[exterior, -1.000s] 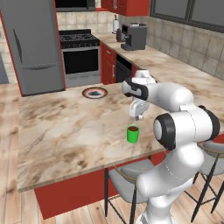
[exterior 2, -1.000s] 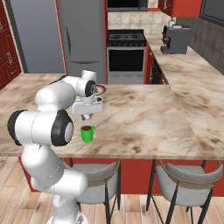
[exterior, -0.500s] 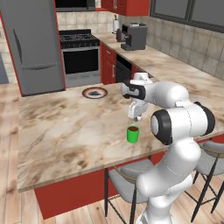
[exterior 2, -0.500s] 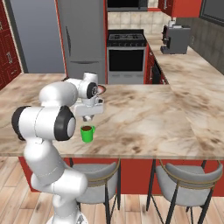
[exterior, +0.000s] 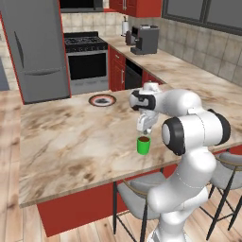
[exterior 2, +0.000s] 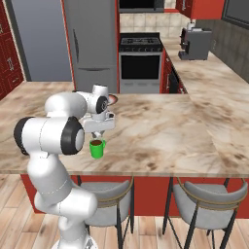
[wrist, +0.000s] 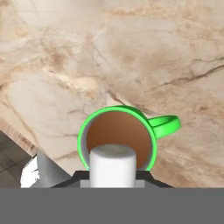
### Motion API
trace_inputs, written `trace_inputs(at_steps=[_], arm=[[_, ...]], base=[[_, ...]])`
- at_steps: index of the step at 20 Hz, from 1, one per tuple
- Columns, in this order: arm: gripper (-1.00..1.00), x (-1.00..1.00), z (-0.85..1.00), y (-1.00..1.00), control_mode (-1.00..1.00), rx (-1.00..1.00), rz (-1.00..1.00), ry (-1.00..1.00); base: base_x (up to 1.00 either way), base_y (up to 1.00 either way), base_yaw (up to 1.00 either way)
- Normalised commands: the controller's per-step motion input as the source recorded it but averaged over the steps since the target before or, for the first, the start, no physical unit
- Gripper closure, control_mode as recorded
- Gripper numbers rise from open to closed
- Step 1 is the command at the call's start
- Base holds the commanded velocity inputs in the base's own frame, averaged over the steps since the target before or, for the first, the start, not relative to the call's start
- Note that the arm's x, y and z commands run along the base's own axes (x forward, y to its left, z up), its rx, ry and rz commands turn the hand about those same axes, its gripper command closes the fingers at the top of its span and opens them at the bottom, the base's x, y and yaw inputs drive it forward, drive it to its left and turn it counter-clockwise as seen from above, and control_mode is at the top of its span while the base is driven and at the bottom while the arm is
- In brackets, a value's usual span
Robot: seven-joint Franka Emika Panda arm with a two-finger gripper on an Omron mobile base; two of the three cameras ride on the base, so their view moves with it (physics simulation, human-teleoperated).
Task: Pick up the marshmallow and place it in the cup of hot chocolate on the dining counter.
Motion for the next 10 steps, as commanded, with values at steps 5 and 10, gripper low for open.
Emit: trace_inputs(at_steps=[5, 10], arm=[[1.00, 0.00, -0.14, 0.04, -1.00, 0.00, 0.00, 0.00], [1.00, 0.01, -0.13, 0.03, -1.00, 0.00, 0.00, 0.00]], base=[[0.00, 0.00, 0.00], [0.00, 0.00, 0.00]])
